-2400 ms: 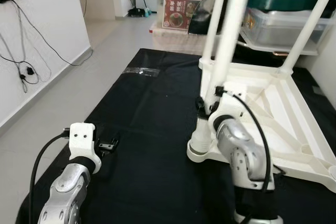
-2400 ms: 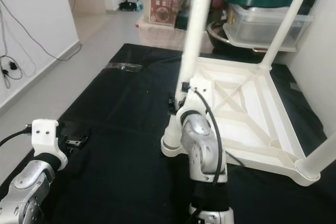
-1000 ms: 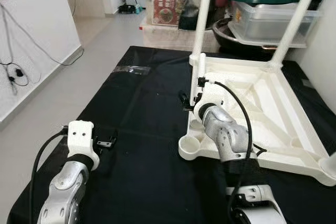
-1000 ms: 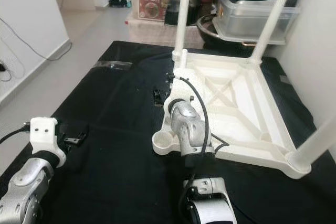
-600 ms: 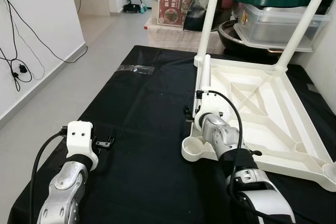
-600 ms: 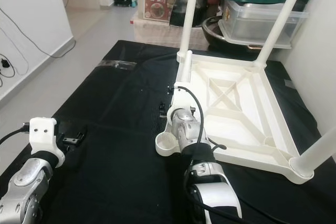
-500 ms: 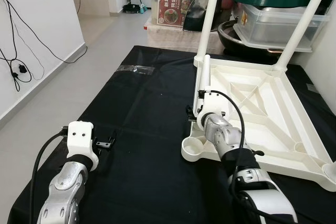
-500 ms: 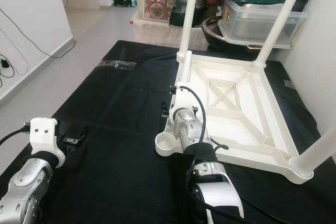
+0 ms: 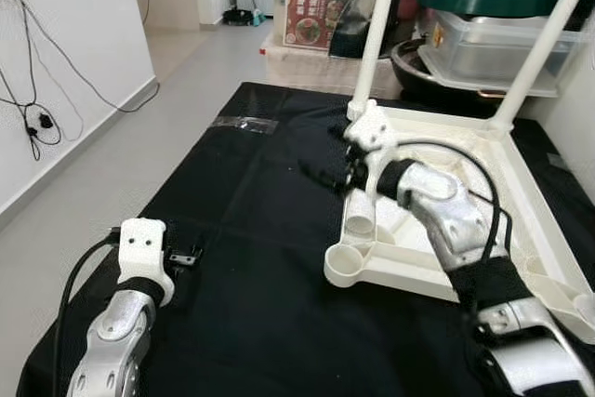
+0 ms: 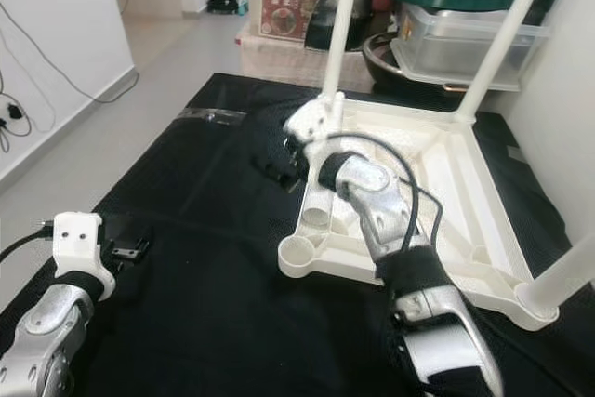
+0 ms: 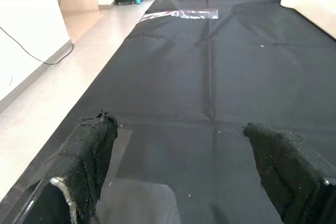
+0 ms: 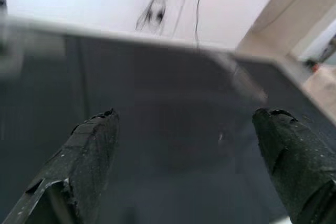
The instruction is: Building children table
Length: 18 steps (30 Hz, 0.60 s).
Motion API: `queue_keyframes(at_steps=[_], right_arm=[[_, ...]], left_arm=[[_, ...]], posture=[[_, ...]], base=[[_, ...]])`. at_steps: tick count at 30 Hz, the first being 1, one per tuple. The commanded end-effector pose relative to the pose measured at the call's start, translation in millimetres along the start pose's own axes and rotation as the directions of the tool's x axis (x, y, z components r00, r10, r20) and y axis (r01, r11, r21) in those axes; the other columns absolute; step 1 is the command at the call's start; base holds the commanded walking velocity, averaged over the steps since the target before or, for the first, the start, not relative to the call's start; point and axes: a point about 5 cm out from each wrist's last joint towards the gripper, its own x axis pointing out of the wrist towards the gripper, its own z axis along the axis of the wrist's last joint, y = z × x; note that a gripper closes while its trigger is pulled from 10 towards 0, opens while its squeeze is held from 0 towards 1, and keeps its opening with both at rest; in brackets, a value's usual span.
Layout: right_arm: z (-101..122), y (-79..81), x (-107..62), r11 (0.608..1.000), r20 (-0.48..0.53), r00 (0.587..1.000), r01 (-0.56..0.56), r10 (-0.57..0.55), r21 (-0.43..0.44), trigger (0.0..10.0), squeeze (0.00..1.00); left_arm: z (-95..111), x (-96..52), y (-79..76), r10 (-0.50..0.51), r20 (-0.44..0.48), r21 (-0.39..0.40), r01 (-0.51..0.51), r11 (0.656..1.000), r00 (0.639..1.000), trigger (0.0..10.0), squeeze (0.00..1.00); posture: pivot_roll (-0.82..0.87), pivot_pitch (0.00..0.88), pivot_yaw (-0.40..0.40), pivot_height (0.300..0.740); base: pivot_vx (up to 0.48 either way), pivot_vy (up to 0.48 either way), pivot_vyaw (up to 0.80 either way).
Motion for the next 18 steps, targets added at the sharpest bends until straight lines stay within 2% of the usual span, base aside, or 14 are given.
queue_keyframes(at_steps=[1, 2, 3, 4, 5, 6, 8, 10, 14, 18], right_arm=[[-7.9, -3.9, -1.7, 0.997, -0.064, 0.998, 0.006, -0.011, -0.083, 10.0, 0.0], [-15.6, -5.6, -2.7, 0.988, -0.129, 0.992, -0.004, -0.016, -0.155, 10.0, 0.0], [-15.6, -5.6, -2.7, 0.988, -0.129, 0.992, -0.004, -0.016, -0.155, 10.0, 0.0], [-23.6, -8.0, -3.5, 0.981, -0.195, 0.98, -0.008, -0.031, -0.196, 10.0, 0.0], [-23.6, -8.0, -3.5, 0.981, -0.195, 0.98, -0.008, -0.031, -0.196, 10.0, 0.0], [-29.3, -10.6, -4.2, 0.972, -0.241, 0.969, -0.004, -0.054, -0.234, 10.0, 0.0], [-29.3, -10.6, -4.2, 0.972, -0.241, 0.969, -0.004, -0.054, -0.234, 10.0, 0.0], [-35.9, -16.4, -6.1, 0.958, -0.301, 0.947, 0.02, -0.11, -0.287, 10.0, 0.0], [-39.0, -18.4, -11.5, 0.958, -0.338, 0.936, -0.001, -0.1, -0.286, 10.0, 0.0], [-47.1, -14.9, -16.8, 0.961, -0.378, 0.925, -0.065, -0.044, -0.27, 10.0, 0.0]], left_arm=[[-3.0, -1.4, -1.2, -0.002, -0.013, 0.002, 0.002, 1.0, 1.0, 10.0, 0.0], [-2.8, -1.6, -0.7, 0.001, -0.013, 0.002, 0.0, 1.0, 1.0, 10.0, 0.0], [-2.8, -1.6, -0.7, 0.001, -0.013, 0.002, 0.0, 1.0, 1.0, 10.0, 0.0], [-2.7, -1.7, 0.3, 0.004, -0.013, 0.003, -0.004, 1.0, 1.0, 10.0, 0.0], [-2.7, -1.7, 0.3, 0.004, -0.013, 0.003, -0.004, 1.0, 1.0, 10.0, 0.0], [-2.8, -1.9, 1.1, 0.006, -0.013, 0.004, -0.006, 1.0, 1.0, 10.0, 0.0], [-2.8, -1.9, 1.1, 0.006, -0.013, 0.004, -0.006, 1.0, 1.0, 10.0, 0.0], [-2.7, -1.7, 2.1, 0.01, -0.013, 0.006, -0.01, 1.0, 1.0, 10.0, 0.0], [-2.5, -1.6, 2.4, 0.012, -0.011, 0.008, -0.012, 1.0, 1.0, 10.0, 0.0], [-3.0, -1.2, 4.3, 0.015, -0.011, 0.011, -0.015, 1.0, 1.0, 10.0, 0.0]], posture=[[0.1, 0.0, -0.072, 0.74], [0.1, 0.0, -0.073, 0.74], [0.1, 0.0, -0.073, 0.74], [0.1, 0.0, -0.074, 0.74], [0.1, 0.0, -0.074, 0.74], [0.1, 0.0, -0.074, 0.74], [0.1, 0.0, -0.074, 0.74], [0.11, 0.0, -0.077, 0.74], [0.11, 0.0, -0.079, 0.74], [0.1, 0.0, -0.08, 0.74]], base=[[0.0, 0.0, 0.0], [0.0, 0.0, 0.0], [0.0, 0.0, 0.0], [0.0, 0.0, 0.0], [0.0, 0.0, 0.0], [0.0, 0.0, 0.0], [0.0, 0.0, 0.0], [0.0, 0.0, 0.0], [0.0, 0.0, 0.0], [0.0, 0.0, 0.0]])
